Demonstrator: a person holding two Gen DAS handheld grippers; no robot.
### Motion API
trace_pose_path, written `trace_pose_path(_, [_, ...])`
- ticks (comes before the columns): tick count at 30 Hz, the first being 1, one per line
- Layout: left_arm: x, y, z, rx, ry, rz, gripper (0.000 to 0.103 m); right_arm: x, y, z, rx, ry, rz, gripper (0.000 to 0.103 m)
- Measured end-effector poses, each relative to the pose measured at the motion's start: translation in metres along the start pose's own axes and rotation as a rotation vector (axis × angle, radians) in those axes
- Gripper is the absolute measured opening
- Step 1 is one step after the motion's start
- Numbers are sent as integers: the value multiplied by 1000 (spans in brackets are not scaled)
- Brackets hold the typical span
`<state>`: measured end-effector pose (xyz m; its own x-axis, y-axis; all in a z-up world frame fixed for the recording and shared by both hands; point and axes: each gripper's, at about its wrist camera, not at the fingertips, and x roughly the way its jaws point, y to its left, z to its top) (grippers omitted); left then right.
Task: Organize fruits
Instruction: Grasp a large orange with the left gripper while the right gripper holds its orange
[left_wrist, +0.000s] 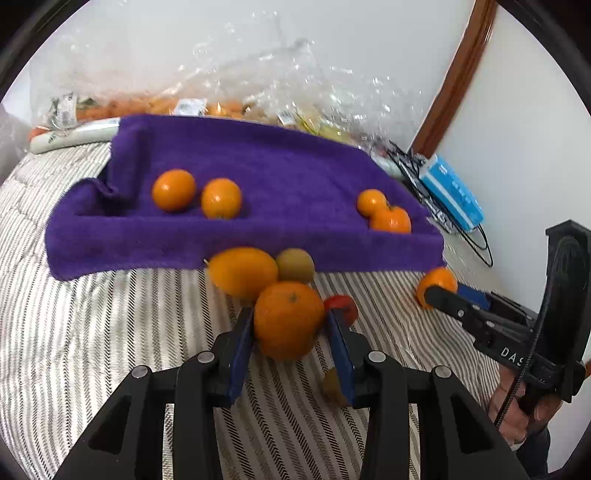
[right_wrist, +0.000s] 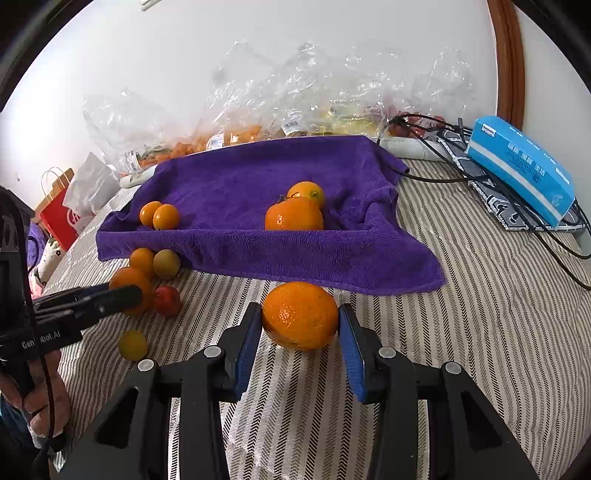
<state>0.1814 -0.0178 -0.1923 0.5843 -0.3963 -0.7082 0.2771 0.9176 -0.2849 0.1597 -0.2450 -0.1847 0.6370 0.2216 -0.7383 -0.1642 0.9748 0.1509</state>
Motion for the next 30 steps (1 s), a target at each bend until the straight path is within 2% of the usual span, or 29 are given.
trace_pose_path(4, [4, -3, 1, 15, 10, 36, 37, 0, 0, 0, 5, 2, 0, 42])
trace_pose_path(10, [-7, 4, 0, -23, -38, -18, 35, -1, -1, 0, 7, -1, 2, 42])
trace_pose_path(14, [-10, 6, 1, -38, -52, -28, 34, -1, -2, 0, 12, -5, 4, 42])
trace_pose_path(21, [2, 1, 0, -9, 17, 9, 34, -1, -2, -1, 10, -5, 2, 42])
trace_pose_path(23, [2, -1, 0, 4, 15, 23, 34, -1, -2, -1, 13, -5, 3, 42])
trace_pose_path(25, [2, -2, 0, 12, 10, 31, 34, -1, -2, -1, 13, -3, 3, 42])
trace_pose_path(30, [-9, 4, 1, -22, -41, -4, 33, -1, -2, -1, 12, -4, 2, 42])
